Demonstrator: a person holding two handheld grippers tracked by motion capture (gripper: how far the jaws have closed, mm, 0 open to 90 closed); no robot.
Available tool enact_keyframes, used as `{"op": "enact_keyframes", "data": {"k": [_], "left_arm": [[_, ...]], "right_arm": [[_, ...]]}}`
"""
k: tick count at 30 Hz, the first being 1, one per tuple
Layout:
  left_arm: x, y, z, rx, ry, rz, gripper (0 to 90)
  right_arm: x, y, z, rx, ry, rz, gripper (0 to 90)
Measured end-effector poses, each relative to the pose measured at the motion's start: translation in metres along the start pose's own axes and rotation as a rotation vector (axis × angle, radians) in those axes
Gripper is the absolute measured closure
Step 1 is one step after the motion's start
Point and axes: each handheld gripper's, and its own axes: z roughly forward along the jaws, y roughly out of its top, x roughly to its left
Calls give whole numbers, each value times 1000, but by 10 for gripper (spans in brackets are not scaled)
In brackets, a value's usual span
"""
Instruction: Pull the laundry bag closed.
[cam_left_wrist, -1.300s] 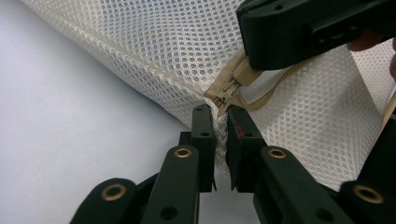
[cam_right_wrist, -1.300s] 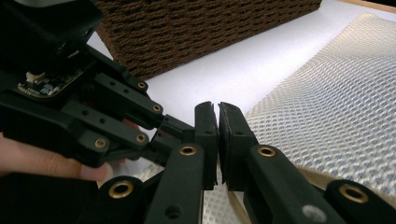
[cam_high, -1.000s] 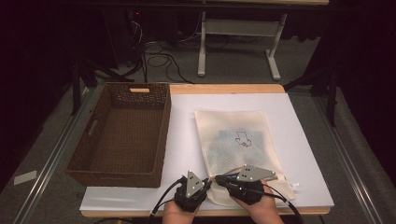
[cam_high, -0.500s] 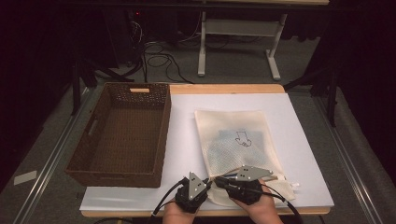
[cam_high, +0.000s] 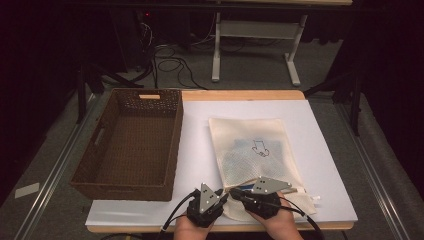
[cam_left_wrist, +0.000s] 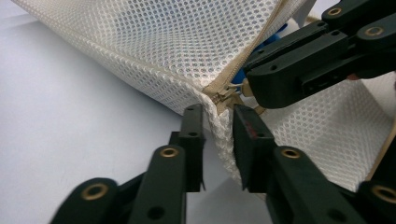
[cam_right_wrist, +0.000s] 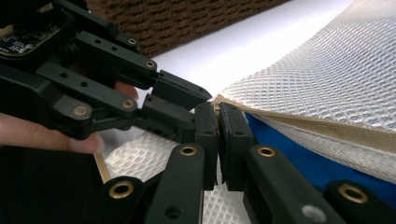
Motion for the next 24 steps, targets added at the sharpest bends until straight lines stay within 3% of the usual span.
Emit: {"op": "enact_keyframes", "data": {"k": [3, 7, 12, 14, 17, 21, 24], "left_arm": [[3, 1, -2, -21, -26, -30, 664], [4, 3, -6, -52, -43, -39, 659], [5, 3, -2, -48, -60, -57, 665], [7, 3, 1, -39, -73, -77, 666], [14, 2, 6, -20, -131, -137, 666], [19, 2, 10, -6, -185, -163, 727], [16, 3, 10, -2, -176, -134, 816]], "right_arm": [[0, 2, -4, -15, -13, -2, 882], [-2, 1, -8, -24, -26, -11, 882], [-2, 1, -10, -32, -24, -12, 882], [-1, 1, -11, -42, -18, -13, 882], [0, 2, -13, -47, -9, -17, 883], [2, 1, -11, -40, -8, -28, 883], [1, 1, -10, -33, -16, -37, 883]]}}
